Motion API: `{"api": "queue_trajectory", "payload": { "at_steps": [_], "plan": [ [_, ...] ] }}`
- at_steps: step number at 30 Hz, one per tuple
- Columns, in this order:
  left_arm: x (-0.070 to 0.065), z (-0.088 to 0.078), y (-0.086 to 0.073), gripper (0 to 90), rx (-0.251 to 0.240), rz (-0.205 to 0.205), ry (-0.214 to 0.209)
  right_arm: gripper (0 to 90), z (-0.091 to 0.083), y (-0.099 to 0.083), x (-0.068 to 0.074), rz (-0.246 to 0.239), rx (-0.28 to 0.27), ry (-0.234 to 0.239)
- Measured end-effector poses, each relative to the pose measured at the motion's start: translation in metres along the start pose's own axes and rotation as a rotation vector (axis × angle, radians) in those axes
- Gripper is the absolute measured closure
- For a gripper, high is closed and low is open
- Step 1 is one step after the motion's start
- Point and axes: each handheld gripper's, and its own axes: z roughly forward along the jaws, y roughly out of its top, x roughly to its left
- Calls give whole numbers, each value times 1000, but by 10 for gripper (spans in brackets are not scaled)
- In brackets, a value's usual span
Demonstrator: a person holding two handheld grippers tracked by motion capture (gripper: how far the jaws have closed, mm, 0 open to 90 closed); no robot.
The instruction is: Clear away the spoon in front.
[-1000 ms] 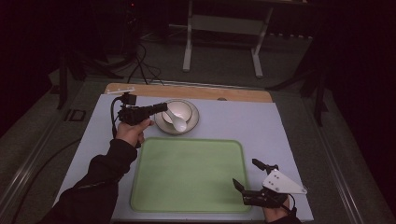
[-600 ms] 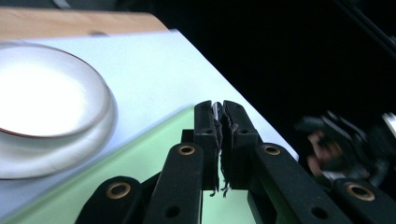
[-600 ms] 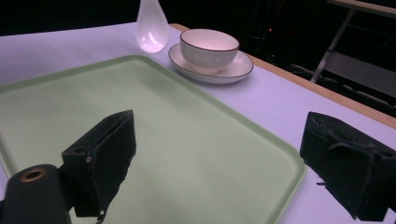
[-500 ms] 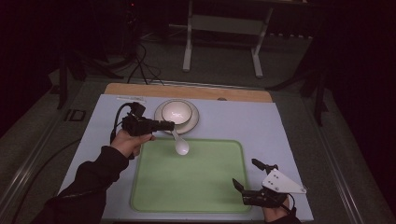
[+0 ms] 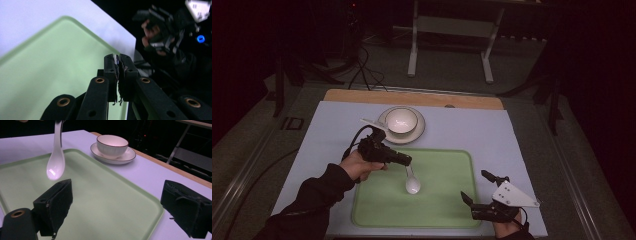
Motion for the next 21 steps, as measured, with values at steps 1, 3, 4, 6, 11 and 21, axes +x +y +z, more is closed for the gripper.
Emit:
{"api": "queue_trajectory", "payload": {
  "at_steps": [1, 3, 4, 6, 11, 21],
  "plan": [
    [0, 4, -1, 853, 19, 8, -14, 107, 0, 0, 0, -1, 1, 0],
    [0, 13, -4, 854, 61, 17, -38, 107, 0, 0, 0, -1, 0, 0],
    [0, 17, -5, 853, 79, 22, -41, 107, 0, 0, 0, 0, 1, 0],
    [1, 25, -7, 853, 112, 27, -65, 107, 0, 0, 0, -1, 1, 1],
    [7, 39, -10, 852, 176, 38, -114, 107, 0, 0, 0, -2, 2, 2],
    [26, 47, -17, 813, 100, 77, -80, 107, 0, 0, -1, -4, 4, 4]
  ]
}}
